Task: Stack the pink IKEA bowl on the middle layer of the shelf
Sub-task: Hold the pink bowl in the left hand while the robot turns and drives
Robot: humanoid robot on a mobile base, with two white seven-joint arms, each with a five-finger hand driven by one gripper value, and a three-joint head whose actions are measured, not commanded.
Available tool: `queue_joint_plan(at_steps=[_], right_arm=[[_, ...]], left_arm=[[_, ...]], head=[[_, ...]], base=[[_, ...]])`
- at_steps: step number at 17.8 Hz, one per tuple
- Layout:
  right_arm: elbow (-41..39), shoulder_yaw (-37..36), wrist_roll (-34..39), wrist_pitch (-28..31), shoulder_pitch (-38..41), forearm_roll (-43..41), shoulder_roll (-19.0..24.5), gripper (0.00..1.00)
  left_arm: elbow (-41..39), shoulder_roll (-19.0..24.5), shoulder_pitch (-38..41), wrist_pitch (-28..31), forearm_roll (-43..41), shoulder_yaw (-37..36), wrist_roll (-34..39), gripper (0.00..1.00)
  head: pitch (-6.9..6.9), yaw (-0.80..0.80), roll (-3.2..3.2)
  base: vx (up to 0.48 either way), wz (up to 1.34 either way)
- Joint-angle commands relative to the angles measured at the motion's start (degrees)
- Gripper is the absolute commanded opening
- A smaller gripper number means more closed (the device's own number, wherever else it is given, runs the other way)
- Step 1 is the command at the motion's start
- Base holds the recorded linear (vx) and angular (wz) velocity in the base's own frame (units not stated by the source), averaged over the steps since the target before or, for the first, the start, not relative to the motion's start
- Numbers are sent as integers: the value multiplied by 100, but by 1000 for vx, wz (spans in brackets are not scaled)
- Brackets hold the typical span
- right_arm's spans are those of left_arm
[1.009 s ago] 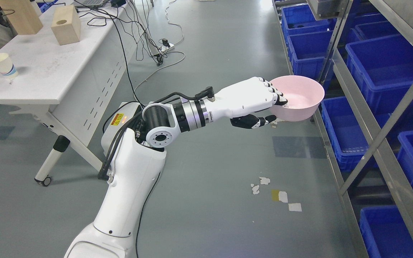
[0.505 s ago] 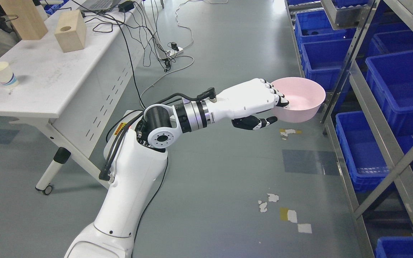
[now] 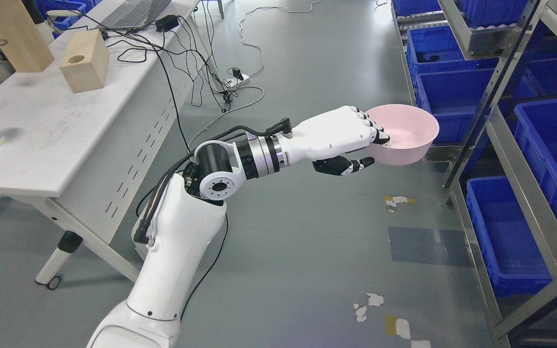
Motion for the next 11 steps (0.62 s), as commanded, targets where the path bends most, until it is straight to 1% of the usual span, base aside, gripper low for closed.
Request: queue_joint_plan(at_steps=[1, 5, 8, 11], right_arm=[[-100, 0, 0, 4, 132, 0, -100, 100], [-100, 0, 0, 4, 132, 0, -100, 100], [-100, 0, 0, 4, 132, 0, -100, 100], [-100, 0, 0, 4, 132, 0, -100, 100]], left_arm=[[0, 100, -72, -29, 15, -48, 27, 5], [61, 100, -485, 41, 24, -39, 10, 5], [123, 100, -469, 15, 24, -66, 10, 6], [123, 100, -468, 6, 24, -92, -8, 6]], head=[[0, 0, 0], [0, 0, 0], [0, 0, 0], [0, 0, 0]], base=[[206, 17], [172, -3], [150, -93], [117, -497]])
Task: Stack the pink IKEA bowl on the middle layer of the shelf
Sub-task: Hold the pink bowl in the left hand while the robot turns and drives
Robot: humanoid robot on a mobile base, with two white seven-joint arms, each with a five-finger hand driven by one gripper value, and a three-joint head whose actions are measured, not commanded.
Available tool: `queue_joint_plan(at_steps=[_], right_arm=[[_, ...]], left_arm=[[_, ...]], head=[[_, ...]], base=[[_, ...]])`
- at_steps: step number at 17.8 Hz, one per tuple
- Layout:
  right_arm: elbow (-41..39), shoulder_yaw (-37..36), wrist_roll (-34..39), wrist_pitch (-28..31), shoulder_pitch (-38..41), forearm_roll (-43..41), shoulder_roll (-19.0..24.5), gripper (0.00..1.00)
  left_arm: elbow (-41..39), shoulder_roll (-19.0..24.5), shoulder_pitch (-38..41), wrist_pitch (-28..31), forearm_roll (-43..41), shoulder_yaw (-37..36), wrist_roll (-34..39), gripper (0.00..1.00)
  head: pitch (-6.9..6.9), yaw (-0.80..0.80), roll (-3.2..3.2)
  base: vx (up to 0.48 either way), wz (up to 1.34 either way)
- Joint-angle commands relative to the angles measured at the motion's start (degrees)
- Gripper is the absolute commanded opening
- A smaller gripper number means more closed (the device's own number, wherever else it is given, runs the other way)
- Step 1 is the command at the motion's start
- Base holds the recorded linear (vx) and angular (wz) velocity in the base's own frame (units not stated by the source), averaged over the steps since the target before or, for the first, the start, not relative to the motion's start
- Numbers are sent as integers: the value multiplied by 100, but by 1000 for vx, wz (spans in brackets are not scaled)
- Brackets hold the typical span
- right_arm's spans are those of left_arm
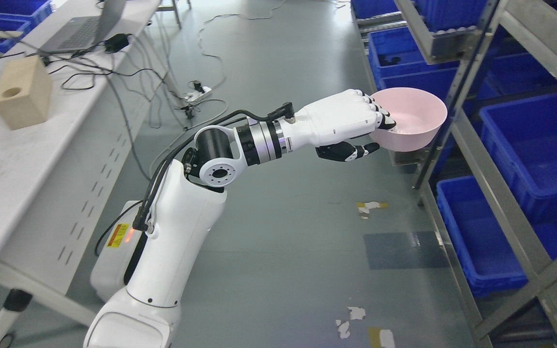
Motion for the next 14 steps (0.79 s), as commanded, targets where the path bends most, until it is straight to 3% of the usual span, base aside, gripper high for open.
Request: queue_joint_plan(at_steps=[1, 7, 11, 14], right_arm=[[-100, 0, 0, 4, 135, 0, -100, 100], [-100, 0, 0, 4, 135, 0, -100, 100], [-100, 0, 0, 4, 135, 0, -100, 100], [-100, 0, 0, 4, 135, 0, -100, 100]], left_arm=[[69, 100, -75, -23, 5, -90, -25, 6], [34, 100, -126, -190, -4, 137, 10, 6], [401, 100, -1768, -102, -30, 1428, -182, 6], [972, 157, -2139, -102, -152, 1483, -368, 6]], head=[[0, 0, 0], [0, 0, 0], [0, 0, 0], [0, 0, 0]], base=[[107, -755], [70, -1506], [39, -1422], [26, -1120]])
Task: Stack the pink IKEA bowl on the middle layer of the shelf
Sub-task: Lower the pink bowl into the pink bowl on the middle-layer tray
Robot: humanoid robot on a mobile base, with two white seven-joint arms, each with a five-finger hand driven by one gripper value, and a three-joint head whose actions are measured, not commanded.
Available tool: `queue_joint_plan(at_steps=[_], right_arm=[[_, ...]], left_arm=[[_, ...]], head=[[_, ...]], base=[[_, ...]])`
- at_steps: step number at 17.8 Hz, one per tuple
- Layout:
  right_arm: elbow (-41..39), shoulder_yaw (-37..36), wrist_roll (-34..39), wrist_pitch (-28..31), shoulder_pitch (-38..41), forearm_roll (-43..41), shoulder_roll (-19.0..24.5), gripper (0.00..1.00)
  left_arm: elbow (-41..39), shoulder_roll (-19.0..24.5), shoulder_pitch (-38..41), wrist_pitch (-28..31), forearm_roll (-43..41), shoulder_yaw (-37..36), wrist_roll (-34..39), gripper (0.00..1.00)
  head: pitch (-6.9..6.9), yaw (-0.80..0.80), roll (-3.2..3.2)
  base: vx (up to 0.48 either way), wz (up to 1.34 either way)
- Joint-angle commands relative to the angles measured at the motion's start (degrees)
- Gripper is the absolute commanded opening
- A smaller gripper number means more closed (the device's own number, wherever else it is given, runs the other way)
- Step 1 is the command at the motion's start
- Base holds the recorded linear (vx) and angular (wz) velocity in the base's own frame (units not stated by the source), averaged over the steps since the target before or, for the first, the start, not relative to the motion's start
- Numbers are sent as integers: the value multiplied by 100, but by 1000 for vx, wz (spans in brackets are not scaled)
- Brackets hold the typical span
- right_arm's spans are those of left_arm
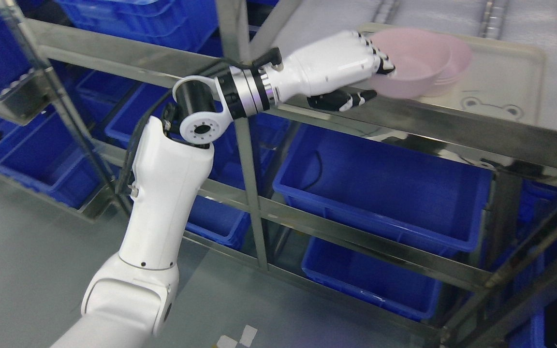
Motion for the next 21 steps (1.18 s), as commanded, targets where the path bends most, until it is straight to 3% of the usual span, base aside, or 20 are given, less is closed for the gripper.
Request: queue_joint_plan(at_steps=[1, 6, 11, 14, 21], right_arm=[[-100, 0, 20, 4, 130, 0, -100, 100], [-100, 0, 20, 4, 130, 0, -100, 100], [-100, 0, 20, 4, 130, 0, -100, 100], [-100, 0, 20, 4, 130, 0, -100, 100], [-100, 0, 20, 4, 130, 0, -100, 100]], left_arm=[[1010, 246, -1040, 36, -231, 888, -153, 6], [1504, 369, -1067, 54, -750, 747, -1005, 7], [2197, 212, -1259, 63, -1268, 703, -786, 7], [2681, 132, -1462, 63, -1427, 282, -777, 7], [2718, 518, -1472, 80, -1805, 526, -540, 7]], head=[[0, 0, 0], [0, 0, 0], [-1, 0, 0], [-2, 0, 0], [-3, 0, 0]], base=[[29, -1022], [31, -630], [15, -229], [-25, -204], [-28, -292]])
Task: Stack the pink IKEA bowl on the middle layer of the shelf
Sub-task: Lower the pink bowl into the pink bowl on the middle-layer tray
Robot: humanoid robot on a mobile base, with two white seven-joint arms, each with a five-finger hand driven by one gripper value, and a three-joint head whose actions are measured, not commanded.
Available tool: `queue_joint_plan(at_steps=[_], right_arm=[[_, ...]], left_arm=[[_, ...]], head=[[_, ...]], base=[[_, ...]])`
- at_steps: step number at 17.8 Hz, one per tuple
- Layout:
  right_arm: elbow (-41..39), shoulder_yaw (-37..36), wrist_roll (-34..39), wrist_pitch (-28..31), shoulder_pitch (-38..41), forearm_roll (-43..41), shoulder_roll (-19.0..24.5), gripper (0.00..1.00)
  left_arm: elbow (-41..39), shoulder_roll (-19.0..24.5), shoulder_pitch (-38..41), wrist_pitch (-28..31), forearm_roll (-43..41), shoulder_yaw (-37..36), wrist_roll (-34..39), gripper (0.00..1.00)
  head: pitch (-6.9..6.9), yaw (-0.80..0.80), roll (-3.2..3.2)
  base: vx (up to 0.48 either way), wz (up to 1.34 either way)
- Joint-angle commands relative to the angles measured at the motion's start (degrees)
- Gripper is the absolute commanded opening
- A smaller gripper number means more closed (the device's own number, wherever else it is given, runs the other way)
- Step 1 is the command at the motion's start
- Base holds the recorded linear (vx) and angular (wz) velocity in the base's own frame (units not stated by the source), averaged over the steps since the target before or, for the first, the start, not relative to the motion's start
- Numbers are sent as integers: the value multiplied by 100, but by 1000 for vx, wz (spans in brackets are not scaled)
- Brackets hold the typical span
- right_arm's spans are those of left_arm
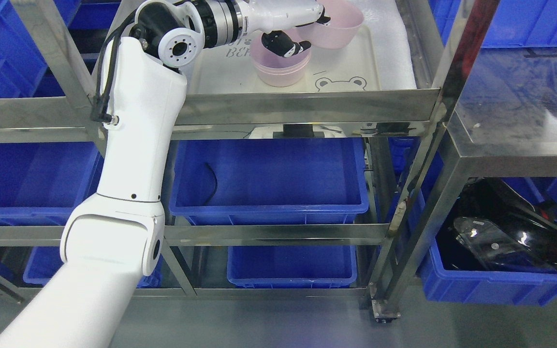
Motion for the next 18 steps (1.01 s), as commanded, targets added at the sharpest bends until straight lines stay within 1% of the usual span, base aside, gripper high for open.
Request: queue_joint_plan(at_steps=[1, 4, 7, 10, 12, 15, 18], right_arm=[[-100, 0, -39, 4, 132, 0, -100, 100], [-100, 0, -39, 4, 132, 0, -100, 100], [-100, 0, -39, 4, 132, 0, -100, 100], [-100, 0, -39, 4, 132, 0, -100, 100], [-100, 0, -39, 4, 132, 0, -100, 100], [-100, 0, -39, 4, 132, 0, -100, 100], [-100, 0, -39, 4, 132, 0, -100, 100]], left_arm=[[441, 432, -18, 11, -223, 261, 102, 7], [55, 731, 192, 3, -214, 840, 102, 7], [-105, 749, 544, -50, -205, 992, 102, 7], [-26, 627, 615, -50, -214, 966, 119, 7], [96, 443, 598, -50, -231, 930, 128, 7], [281, 381, 449, -50, -258, 904, 242, 7], [343, 232, 360, -50, -249, 886, 304, 10]], head=[[0, 0, 0], [0, 0, 0], [0, 0, 0], [0, 0, 0], [0, 0, 0], [0, 0, 0], [-1, 0, 0]], base=[[-17, -216], [-10, -133], [5, 38], [7, 58], [2, 31], [0, 0], [0, 0]])
